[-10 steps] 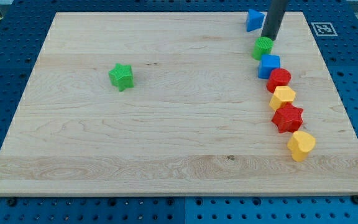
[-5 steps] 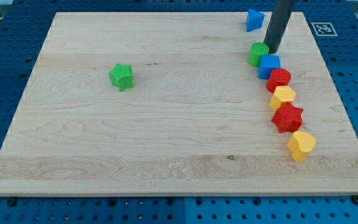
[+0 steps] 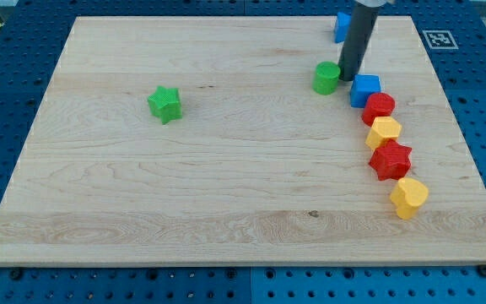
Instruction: Place the green circle to the right of the green star
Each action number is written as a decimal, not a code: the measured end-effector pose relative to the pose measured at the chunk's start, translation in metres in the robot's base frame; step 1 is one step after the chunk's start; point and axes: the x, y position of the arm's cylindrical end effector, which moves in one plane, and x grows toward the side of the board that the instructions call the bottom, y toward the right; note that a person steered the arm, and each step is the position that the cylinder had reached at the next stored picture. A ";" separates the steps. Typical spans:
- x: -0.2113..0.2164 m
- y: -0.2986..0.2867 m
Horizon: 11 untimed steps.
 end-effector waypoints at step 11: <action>0.030 -0.195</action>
